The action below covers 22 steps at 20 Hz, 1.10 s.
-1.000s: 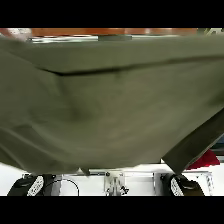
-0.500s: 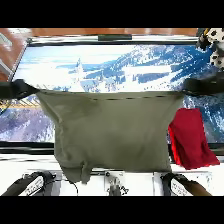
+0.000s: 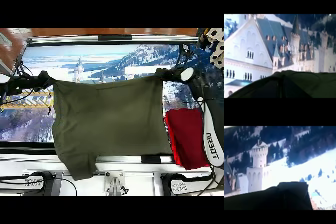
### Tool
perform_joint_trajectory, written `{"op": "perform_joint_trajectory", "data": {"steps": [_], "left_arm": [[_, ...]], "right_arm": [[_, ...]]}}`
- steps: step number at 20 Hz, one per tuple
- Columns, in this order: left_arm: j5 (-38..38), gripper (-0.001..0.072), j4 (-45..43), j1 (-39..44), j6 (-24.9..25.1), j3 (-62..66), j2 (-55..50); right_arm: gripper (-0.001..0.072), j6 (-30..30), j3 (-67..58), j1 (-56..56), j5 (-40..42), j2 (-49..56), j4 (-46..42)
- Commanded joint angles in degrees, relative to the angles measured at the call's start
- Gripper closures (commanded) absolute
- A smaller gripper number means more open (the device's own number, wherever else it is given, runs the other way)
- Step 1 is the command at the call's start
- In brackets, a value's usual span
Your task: Fold the shirts.
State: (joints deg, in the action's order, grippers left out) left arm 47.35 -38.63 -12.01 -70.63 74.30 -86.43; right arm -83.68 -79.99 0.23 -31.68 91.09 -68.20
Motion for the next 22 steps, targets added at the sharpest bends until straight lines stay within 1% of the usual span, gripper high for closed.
{"op": "perform_joint_trajectory", "data": {"steps": [1, 3, 5, 7, 9, 10, 11, 13, 14, 15, 16, 17, 18, 20, 21, 22], "left_arm": [[-11.3, 0.0676, 4.0, 0.6, 1.5, 1.1, -4.2], [-13.3, 0.0676, 6.9, 1.5, 1.4, 1.1, -5.8], [-12.2, 0.0676, 9.4, 2.8, 1.5, 1.1, -7.7], [-10.8, 0.0676, 9.1, 4.7, 1.9, 1.0, -9.2], [-8.7, 0.0676, 9.1, 5.2, 5.2, 1.0, -9.2], [-6.0, 0.0675, 9.0, 4.5, 7.1, 1.1, -8.8], [-2.2, 0.0676, 9.0, 3.2, 7.6, 1.1, -8.1], [6.9, 0.0676, 9.1, -0.5, 7.5, 1.1, -6.4], [12.3, 0.0676, 9.0, -2.6, 7.3, 1.1, -5.6], [17.4, 0.0676, 8.5, -4.4, 5.5, 1.1, -5.1], [21.9, 0.0676, 6.4, -5.8, 1.0, 1.1, -5.0], [26.2, 0.0676, 2.4, -6.8, -4.3, 1.0, -5.0], [30.0, 0.0676, -2.1, -7.0, -6.1, 1.0, -5.0], [35.0, 0.0676, -11.2, -6.1, -8.7, 0.9, -5.0], [35.8, 0.0676, -13.5, -5.5, -9.2, 0.6, -5.0], [35.8, 0.0677, -13.7, -4.9, -9.2, 0.5, -5.0]], "right_arm": [[0.0637, -0.4, -0.3, 0.8, 8.2, 3.5, 0.2], [0.0637, -0.5, -0.3, 0.8, 8.1, 4.5, 0.2], [0.0637, -0.9, -0.3, 0.8, 7.3, 5.6, 0.2], [0.0637, -3.1, -0.3, 0.8, 5.0, 6.9, 0.3], [0.0637, -5.5, -0.3, 0.8, 1.8, 7.6, 0.4], [0.0637, -5.4, -0.4, 0.8, 0.2, 7.3, 0.3], [0.0637, -4.3, -0.4, 0.5, -1.3, 6.5, 0.1], [0.0637, -2.4, -0.4, -0.6, -6.1, 4.2, -0.1], [0.0637, -2.4, -0.4, -1.5, -10.1, 2.7, -0.5], [0.0637, -2.5, -0.4, -2.4, -14.6, 1.4, -1.3], [0.0637, -2.5, -0.4, -3.2, -19.8, 0.4, -2.6], [0.0637, -2.8, -0.4, -3.8, -24.5, 0.1, -3.9], [0.0637, -2.9, -0.4, -4.1, -29.0, 0.3, -5.4], [0.0637, -3.2, -0.4, -4.0, -34.5, 1.5, -7.4], [0.0637, -3.5, -0.4, -3.8, -35.6, 2.2, -6.9], [0.0637, -4.1, -0.4, -3.6, -36.2, 2.8, -6.9]]}}
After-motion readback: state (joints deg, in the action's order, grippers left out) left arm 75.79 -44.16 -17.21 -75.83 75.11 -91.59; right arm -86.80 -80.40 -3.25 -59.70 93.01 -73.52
